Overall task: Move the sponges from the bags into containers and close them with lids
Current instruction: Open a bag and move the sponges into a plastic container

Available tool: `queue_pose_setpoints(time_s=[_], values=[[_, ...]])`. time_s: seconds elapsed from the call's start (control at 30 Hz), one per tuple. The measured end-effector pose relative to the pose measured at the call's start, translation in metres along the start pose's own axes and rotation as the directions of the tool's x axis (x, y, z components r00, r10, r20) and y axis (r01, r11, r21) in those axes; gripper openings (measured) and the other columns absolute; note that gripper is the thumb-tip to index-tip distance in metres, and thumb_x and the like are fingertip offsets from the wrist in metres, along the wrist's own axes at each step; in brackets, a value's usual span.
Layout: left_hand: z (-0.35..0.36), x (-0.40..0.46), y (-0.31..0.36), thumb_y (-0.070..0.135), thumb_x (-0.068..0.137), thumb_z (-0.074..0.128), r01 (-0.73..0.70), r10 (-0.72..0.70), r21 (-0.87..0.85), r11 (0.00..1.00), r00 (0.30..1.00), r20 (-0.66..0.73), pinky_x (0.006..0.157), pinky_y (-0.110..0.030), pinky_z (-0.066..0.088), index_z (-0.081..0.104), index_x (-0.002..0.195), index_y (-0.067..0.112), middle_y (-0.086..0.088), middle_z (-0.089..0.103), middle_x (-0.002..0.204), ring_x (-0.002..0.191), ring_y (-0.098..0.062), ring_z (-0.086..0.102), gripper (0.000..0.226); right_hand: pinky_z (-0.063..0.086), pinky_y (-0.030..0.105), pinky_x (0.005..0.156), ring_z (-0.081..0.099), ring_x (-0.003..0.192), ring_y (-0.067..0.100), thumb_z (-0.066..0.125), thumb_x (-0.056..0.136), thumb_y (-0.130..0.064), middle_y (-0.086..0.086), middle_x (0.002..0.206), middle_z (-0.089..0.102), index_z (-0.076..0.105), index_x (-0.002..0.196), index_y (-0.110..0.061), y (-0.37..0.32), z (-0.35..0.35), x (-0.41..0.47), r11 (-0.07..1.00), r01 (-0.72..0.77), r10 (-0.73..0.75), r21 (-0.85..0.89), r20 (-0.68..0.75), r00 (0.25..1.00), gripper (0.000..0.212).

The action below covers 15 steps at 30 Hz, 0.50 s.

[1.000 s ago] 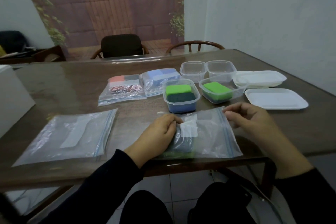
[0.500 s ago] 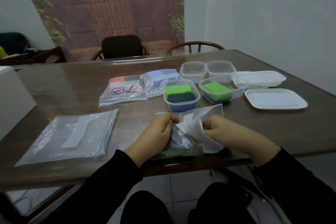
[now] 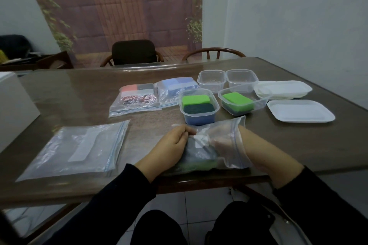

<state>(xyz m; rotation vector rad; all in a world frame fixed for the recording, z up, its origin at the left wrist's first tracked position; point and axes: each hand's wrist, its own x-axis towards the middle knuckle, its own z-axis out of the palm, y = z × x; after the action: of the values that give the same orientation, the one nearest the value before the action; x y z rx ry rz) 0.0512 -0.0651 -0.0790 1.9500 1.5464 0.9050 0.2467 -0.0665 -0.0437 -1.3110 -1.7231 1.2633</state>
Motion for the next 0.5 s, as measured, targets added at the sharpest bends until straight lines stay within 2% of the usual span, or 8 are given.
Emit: queue_pose_setpoints(time_s=[0.07, 0.17, 0.23, 0.3, 0.33, 0.4, 0.47, 0.5], values=[[0.0, -0.002, 0.0, 0.013, 0.099, 0.036, -0.032, 0.032, 0.07, 0.997, 0.999, 0.0, 0.076, -0.006, 0.033, 0.057, 0.115, 0.016, 0.007, 0.056, 0.108, 0.102, -0.008, 0.051, 0.027, 0.044, 0.009, 0.044, 0.056, 0.054, 0.0, 0.048, 0.094, -0.003, -0.003, 0.068, 0.059, 0.06, 0.11, 0.005, 0.009, -0.006, 0.002, 0.999, -0.022, 0.024, 0.047, -0.062, 0.998, 0.021], [0.005, -0.003, -0.003, 0.012, 0.097, 0.039, -0.115, 0.112, 0.262, 0.958, 0.993, 0.025, 0.091, -0.02, 0.036, 0.053, 0.121, 0.016, -0.001, 0.056, 0.12, 0.109, -0.015, 0.05, 0.029, 0.048, 0.019, 0.044, 0.062, 0.049, 0.006, 0.066, 0.083, -0.01, -0.002, 0.066, 0.072, 0.071, 0.096, -0.017, 0.008, -0.014, -0.005, 0.975, -0.014, 0.02, 0.223, -0.022, 1.0, 0.015], [0.01, -0.004, -0.006, 0.013, 0.096, 0.039, -0.172, 0.161, 0.392, 0.904, 0.985, 0.061, 0.097, -0.029, 0.037, 0.051, 0.124, 0.015, -0.003, 0.053, 0.124, 0.112, -0.019, 0.049, 0.03, 0.053, 0.026, 0.049, 0.065, 0.053, 0.013, 0.067, 0.083, -0.008, 0.004, 0.073, 0.073, 0.07, 0.094, -0.015, 0.013, -0.021, -0.009, 0.966, -0.014, 0.035, 0.259, -0.075, 0.997, 0.014], [0.012, -0.004, -0.008, 0.017, 0.095, 0.035, -0.211, 0.19, 0.464, 0.861, 0.977, 0.093, 0.098, -0.034, 0.038, 0.05, 0.125, 0.016, -0.004, 0.052, 0.125, 0.113, -0.022, 0.049, 0.034, 0.054, 0.032, 0.059, 0.064, 0.062, 0.02, 0.064, 0.086, -0.009, 0.011, 0.08, 0.07, 0.066, 0.088, -0.014, 0.019, -0.024, -0.009, 0.979, -0.014, 0.052, 0.201, -0.187, 0.981, 0.006], [0.012, -0.004, -0.01, 0.02, 0.093, 0.032, -0.219, 0.193, 0.479, 0.85, 0.976, 0.105, 0.098, -0.035, 0.039, 0.051, 0.126, 0.016, -0.004, 0.053, 0.126, 0.113, -0.022, 0.049, 0.037, 0.052, 0.032, 0.06, 0.061, 0.064, 0.02, 0.061, 0.088, -0.01, 0.011, 0.08, 0.068, 0.064, 0.083, -0.016, 0.022, -0.027, -0.007, 0.985, -0.005, 0.053, 0.174, -0.27, 0.961, 0.008], [0.01, -0.003, -0.01, 0.022, 0.092, 0.028, -0.22, 0.18, 0.488, 0.845, 0.975, 0.129, 0.101, -0.033, 0.038, 0.051, 0.126, 0.017, -0.002, 0.052, 0.128, 0.115, -0.021, 0.049, 0.041, 0.047, 0.025, 0.049, 0.058, 0.06, 0.015, 0.054, 0.092, -0.012, 0.008, 0.078, 0.063, 0.058, 0.079, -0.017, 0.023, -0.038, -0.007, 0.983, 0.019, 0.058, 0.183, -0.408, 0.911, 0.014], [0.006, -0.004, -0.006, 0.018, 0.095, 0.033, -0.22, 0.156, 0.478, 0.85, 0.973, 0.17, 0.104, -0.03, 0.035, 0.05, 0.128, 0.017, -0.001, 0.051, 0.132, 0.12, -0.02, 0.048, 0.037, 0.042, 0.02, 0.035, 0.055, 0.058, 0.014, 0.049, 0.094, -0.013, 0.007, 0.075, 0.058, 0.056, 0.082, -0.014, 0.021, -0.053, -0.01, 0.974, 0.021, 0.088, 0.225, -0.466, 0.88, 0.014], [0.002, -0.005, -0.002, 0.015, 0.096, 0.035, -0.217, 0.134, 0.468, 0.857, 0.97, 0.205, 0.106, -0.027, 0.033, 0.048, 0.13, 0.018, -0.001, 0.049, 0.135, 0.123, -0.019, 0.046, 0.036, 0.041, 0.019, 0.033, 0.052, 0.06, 0.015, 0.048, 0.095, -0.014, 0.006, 0.075, 0.056, 0.055, 0.082, -0.013, 0.02, -0.06, -0.012, 0.976, 0.013, 0.096, 0.216, -0.484, 0.87, 0.015]])
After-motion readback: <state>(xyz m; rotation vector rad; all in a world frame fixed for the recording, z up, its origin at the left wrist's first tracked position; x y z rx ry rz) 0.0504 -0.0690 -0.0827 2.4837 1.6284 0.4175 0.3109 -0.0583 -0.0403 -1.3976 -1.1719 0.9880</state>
